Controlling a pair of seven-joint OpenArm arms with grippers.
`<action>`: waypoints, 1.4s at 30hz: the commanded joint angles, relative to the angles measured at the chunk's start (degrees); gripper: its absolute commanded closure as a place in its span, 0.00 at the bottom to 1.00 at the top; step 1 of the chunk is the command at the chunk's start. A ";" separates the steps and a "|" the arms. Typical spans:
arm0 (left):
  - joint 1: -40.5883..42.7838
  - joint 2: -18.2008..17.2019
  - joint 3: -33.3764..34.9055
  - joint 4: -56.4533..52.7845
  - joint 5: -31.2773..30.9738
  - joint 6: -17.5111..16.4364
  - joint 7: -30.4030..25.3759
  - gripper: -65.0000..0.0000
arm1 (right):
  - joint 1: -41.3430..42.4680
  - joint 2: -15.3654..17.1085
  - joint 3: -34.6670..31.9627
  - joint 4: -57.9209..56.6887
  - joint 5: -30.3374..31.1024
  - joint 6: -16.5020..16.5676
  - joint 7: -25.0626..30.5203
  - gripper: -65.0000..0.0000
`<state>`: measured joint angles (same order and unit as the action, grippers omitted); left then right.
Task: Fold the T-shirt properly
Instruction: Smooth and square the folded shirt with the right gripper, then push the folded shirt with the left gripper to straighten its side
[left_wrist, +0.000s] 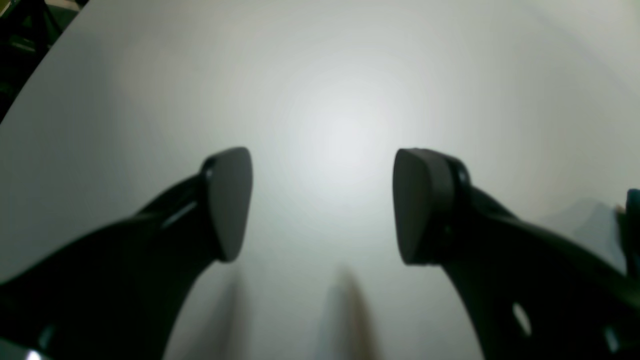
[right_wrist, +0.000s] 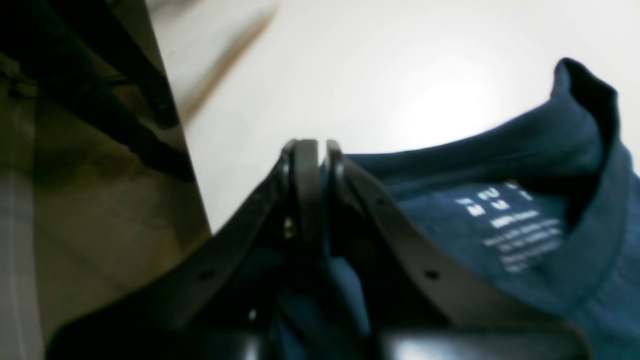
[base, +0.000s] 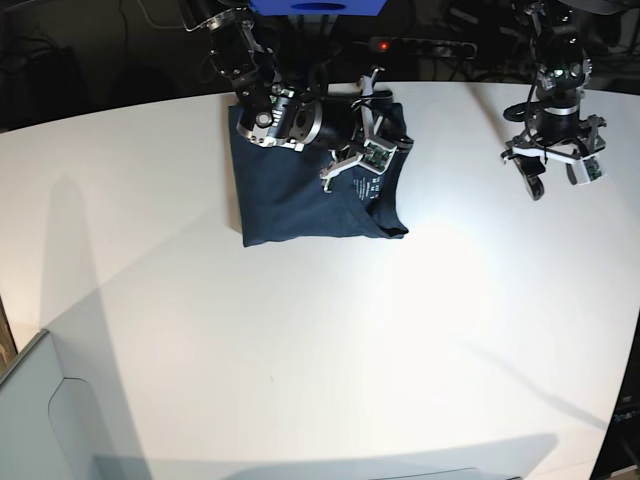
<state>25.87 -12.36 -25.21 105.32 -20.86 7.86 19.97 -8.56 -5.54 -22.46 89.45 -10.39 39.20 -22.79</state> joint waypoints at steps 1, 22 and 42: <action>0.20 -0.52 -0.24 1.28 -0.28 -0.08 -1.11 0.34 | 0.43 -0.13 0.96 2.37 1.38 0.80 1.82 0.99; -1.21 3.61 10.66 8.48 -0.37 -0.17 3.99 0.34 | 6.75 4.18 27.78 3.43 1.38 0.80 -5.13 0.90; -1.30 5.72 27.63 7.08 -0.46 0.01 3.73 0.23 | 3.15 4.97 37.18 10.02 1.38 0.80 -1.87 0.78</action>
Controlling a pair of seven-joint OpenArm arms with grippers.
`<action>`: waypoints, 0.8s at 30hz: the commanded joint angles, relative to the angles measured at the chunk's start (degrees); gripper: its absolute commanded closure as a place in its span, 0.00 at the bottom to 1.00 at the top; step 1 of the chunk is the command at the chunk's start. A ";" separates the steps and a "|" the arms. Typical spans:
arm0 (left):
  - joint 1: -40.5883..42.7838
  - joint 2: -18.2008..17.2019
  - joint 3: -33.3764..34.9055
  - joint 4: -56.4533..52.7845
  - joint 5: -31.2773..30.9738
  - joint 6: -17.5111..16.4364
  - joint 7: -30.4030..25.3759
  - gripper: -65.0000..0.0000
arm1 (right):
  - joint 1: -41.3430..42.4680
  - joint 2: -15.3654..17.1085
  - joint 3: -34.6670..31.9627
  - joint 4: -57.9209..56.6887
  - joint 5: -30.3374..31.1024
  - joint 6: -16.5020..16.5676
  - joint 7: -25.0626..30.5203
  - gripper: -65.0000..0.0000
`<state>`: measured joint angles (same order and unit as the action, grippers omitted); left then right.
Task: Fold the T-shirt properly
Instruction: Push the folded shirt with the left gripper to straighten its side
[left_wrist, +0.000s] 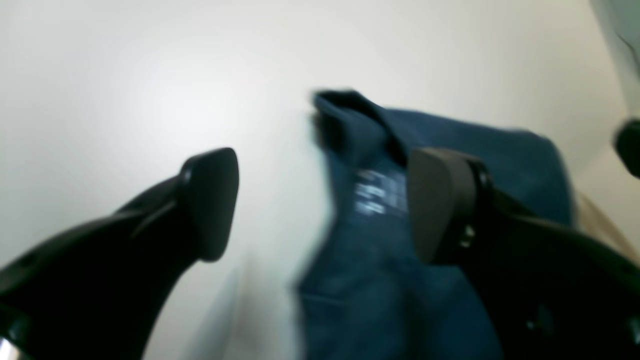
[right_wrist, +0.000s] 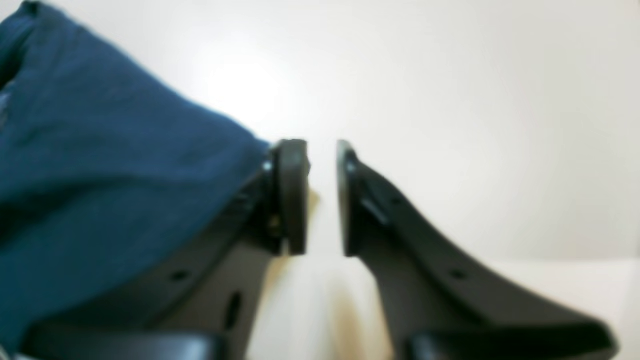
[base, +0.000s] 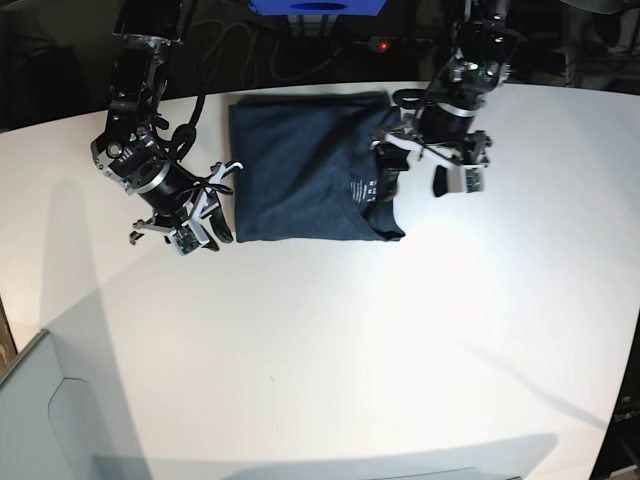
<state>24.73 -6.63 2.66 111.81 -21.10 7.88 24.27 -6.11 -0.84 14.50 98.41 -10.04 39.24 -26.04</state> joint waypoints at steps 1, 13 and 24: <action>-0.25 0.70 0.90 -0.91 -0.22 0.08 -0.76 0.22 | 0.00 0.36 0.40 2.03 1.03 0.76 0.94 0.74; -2.71 3.78 1.87 -10.67 -0.22 -0.01 -0.93 0.22 | -5.45 1.76 4.53 5.98 0.94 0.76 0.77 0.58; -4.12 3.16 2.40 -18.49 -10.41 -0.19 -0.32 0.31 | -6.42 2.29 4.62 10.20 0.68 0.76 0.68 0.58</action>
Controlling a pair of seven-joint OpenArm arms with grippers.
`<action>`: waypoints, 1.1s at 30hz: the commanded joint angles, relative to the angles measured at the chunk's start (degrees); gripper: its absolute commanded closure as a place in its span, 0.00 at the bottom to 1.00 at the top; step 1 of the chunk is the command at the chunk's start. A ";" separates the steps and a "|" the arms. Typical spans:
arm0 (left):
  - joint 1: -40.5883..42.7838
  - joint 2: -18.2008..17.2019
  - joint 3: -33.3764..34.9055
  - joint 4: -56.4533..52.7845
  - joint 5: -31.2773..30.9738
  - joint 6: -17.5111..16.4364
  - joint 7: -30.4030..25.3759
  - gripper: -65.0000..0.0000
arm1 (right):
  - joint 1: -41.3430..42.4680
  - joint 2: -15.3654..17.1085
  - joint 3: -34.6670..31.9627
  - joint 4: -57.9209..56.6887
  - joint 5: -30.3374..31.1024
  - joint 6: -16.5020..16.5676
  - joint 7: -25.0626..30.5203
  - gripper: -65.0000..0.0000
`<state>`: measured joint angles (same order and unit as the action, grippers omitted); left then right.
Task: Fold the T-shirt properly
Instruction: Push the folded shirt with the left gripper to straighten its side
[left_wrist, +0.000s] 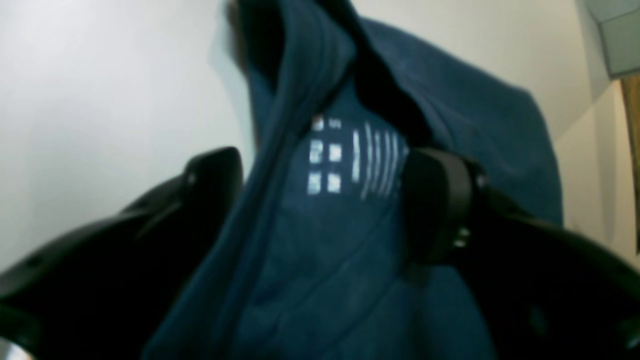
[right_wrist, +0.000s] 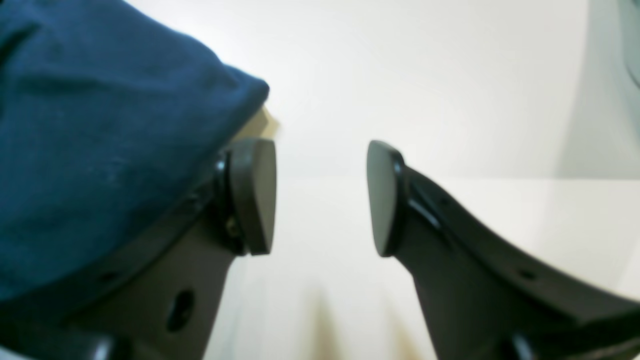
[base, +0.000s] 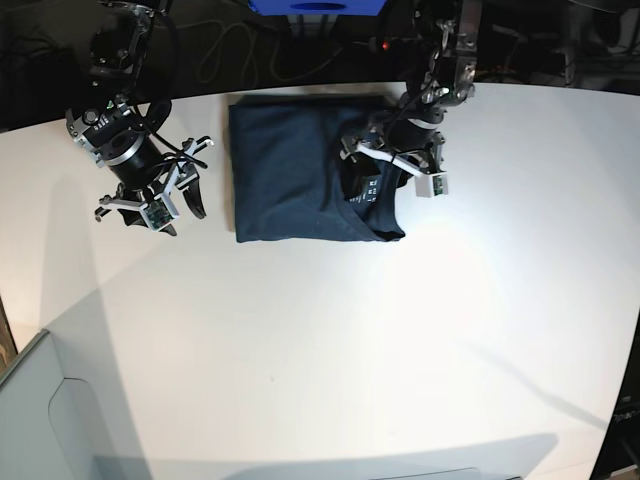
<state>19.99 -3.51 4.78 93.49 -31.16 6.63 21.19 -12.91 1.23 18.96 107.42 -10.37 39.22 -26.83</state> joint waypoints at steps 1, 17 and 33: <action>0.54 0.04 0.28 -0.44 -0.45 1.06 2.77 0.35 | 0.38 0.22 0.16 1.73 1.01 0.78 1.47 0.58; -1.66 -1.28 0.81 -1.32 -0.10 1.15 3.47 1.00 | 0.38 0.04 6.58 4.80 1.27 0.78 1.47 0.58; -44.56 -13.42 46.35 -21.19 -0.10 -1.84 11.21 1.00 | -1.64 -1.28 16.16 10.08 1.36 0.78 -0.99 0.58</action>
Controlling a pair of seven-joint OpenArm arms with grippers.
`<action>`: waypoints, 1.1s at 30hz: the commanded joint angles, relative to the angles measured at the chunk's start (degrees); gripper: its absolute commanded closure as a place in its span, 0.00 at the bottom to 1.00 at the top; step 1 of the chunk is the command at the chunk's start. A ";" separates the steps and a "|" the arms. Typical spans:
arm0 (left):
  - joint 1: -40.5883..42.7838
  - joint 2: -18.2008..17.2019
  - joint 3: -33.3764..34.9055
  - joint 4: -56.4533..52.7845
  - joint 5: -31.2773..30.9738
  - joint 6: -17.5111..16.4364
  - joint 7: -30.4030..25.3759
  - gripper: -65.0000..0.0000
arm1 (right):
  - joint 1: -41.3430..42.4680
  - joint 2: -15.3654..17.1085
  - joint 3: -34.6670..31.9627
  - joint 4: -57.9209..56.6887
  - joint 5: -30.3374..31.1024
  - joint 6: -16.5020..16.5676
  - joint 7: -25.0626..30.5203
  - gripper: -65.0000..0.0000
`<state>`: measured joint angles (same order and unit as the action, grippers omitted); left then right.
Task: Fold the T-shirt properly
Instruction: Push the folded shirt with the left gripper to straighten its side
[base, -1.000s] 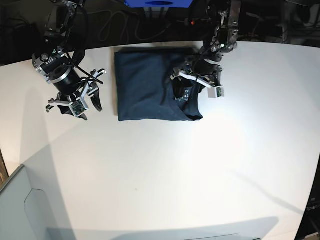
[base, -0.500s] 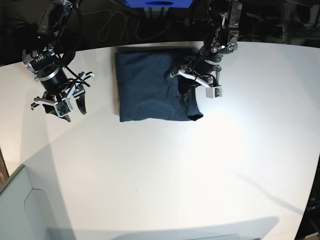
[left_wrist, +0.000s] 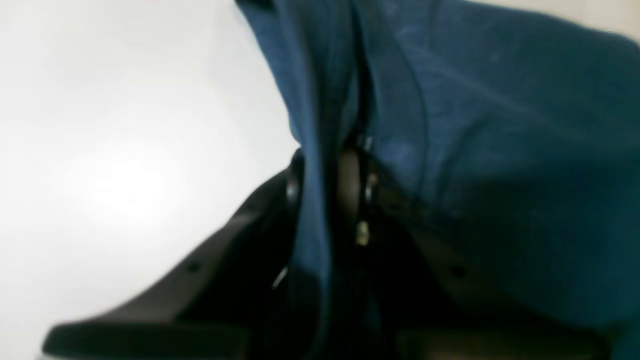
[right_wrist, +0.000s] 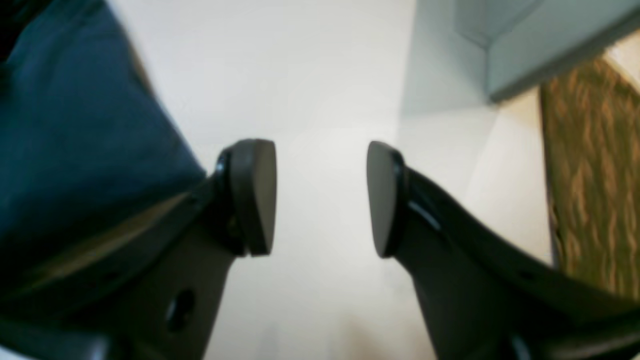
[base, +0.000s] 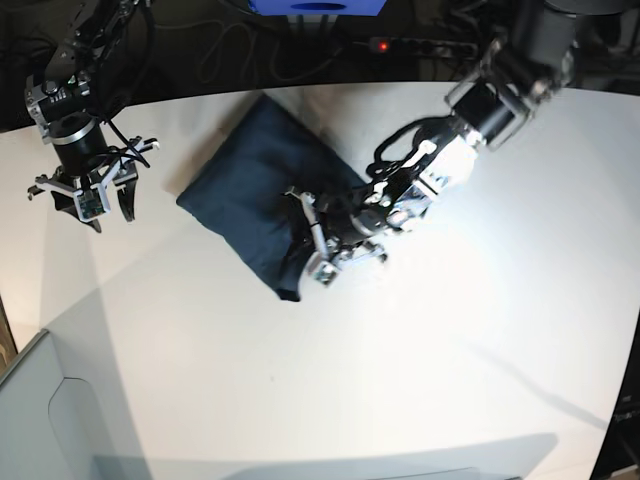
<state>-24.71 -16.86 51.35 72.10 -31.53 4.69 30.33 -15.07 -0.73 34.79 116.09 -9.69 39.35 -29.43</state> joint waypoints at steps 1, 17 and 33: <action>-2.41 0.12 2.84 -1.02 0.28 -1.92 2.07 1.00 | 0.43 0.69 0.95 1.67 0.68 0.65 0.99 0.58; -13.84 19.10 16.12 -15.70 34.47 -21.26 2.33 1.00 | -2.73 -2.21 7.72 1.75 0.33 0.65 -0.24 0.58; -14.10 12.34 15.94 2.67 36.32 -21.17 2.68 0.61 | -2.47 -5.03 7.37 1.84 0.42 0.65 -0.24 0.58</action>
<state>-37.30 -5.02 67.75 73.95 4.54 -16.99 33.61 -17.82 -5.91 42.04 116.79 -10.09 39.24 -31.09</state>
